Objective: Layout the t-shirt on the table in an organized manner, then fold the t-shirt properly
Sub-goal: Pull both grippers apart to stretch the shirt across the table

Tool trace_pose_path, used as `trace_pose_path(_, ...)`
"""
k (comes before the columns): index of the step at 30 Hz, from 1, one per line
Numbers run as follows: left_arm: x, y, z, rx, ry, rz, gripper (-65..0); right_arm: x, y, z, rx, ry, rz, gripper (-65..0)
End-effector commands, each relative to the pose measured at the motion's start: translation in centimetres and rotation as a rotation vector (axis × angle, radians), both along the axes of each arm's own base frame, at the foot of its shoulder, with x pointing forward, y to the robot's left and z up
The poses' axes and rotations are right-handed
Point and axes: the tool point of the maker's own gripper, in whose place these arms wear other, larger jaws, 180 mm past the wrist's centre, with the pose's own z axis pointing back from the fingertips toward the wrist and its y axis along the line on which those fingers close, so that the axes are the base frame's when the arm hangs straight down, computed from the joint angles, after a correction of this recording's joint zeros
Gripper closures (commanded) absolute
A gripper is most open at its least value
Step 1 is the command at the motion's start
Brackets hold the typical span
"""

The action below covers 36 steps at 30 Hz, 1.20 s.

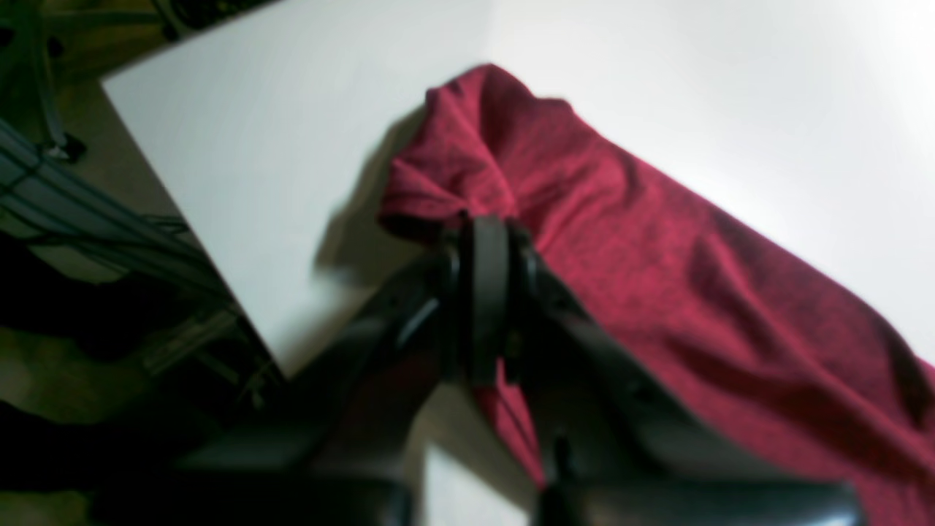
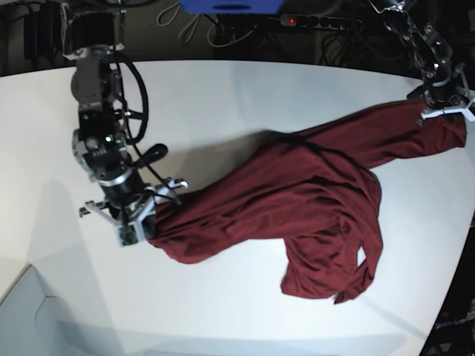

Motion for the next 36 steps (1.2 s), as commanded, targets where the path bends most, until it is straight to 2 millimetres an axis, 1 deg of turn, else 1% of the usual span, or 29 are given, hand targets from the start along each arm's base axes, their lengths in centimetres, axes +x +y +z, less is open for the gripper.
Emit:
trace_pose_path(1,0.6,0.7,1.7,0.048,-0.039,-0.002,-0.5,0.5,-0.9,2.6,-0.005,-0.084,-0.016,0.0)
trace_pose_path(5,0.7,0.3,1.5,0.041,-0.039,-0.007,-0.4,-0.1,-2.9,5.2,-0.004,-0.156,-0.074,0.0)
trace_pose_path(7,0.7,0.3,1.5,0.042,-0.040,-0.007,-0.4,-0.1,-3.6,6.0,0.006,-0.176,-0.100,0.0)
trace_pose_path(10,0.7,0.6,1.6,0.047,-0.037,-0.008,-0.4,0.8,-5.1,7.7,0.012,-0.223,-0.145,0.0)
trace_pose_path(14,0.5,0.7,1.6,0.050,-0.032,-0.009,-0.4,1.7,-6.4,8.8,0.016,-0.250,-0.181,0.0)
trace_pose_path(18,0.4,0.6,1.5,0.048,-0.032,-0.005,-0.4,1.8,-7.9,9.1,0.017,-0.258,-0.221,0.0)
trace_pose_path(21,0.4,0.6,1.7,0.050,-0.037,-0.004,-0.4,1.4,-9.0,8.9,0.017,-0.253,-0.253,0.0)
trace_pose_path(24,-0.2,-0.3,1.3,0.039,-0.028,-0.009,-0.4,0.4,-10.1,7.6,0.016,-0.223,-0.288,0.0)
trace_pose_path(26,0.1,-0.3,2.0,0.050,-0.043,-0.012,-0.4,-0.4,-11.1,6.8,0.013,-0.202,-0.314,0.0)
trace_pose_path(30,1.2,-1.4,2.6,0.055,-0.062,-0.050,-0.4,-2.3,-13.1,4.8,0.007,-0.153,-0.374,0.0)
trace_pose_path(36,2.5,-2.6,2.9,0.054,-0.072,-0.093,-0.4,-5.0,-14.7,2.0,-0.017,-0.068,-0.416,0.0)
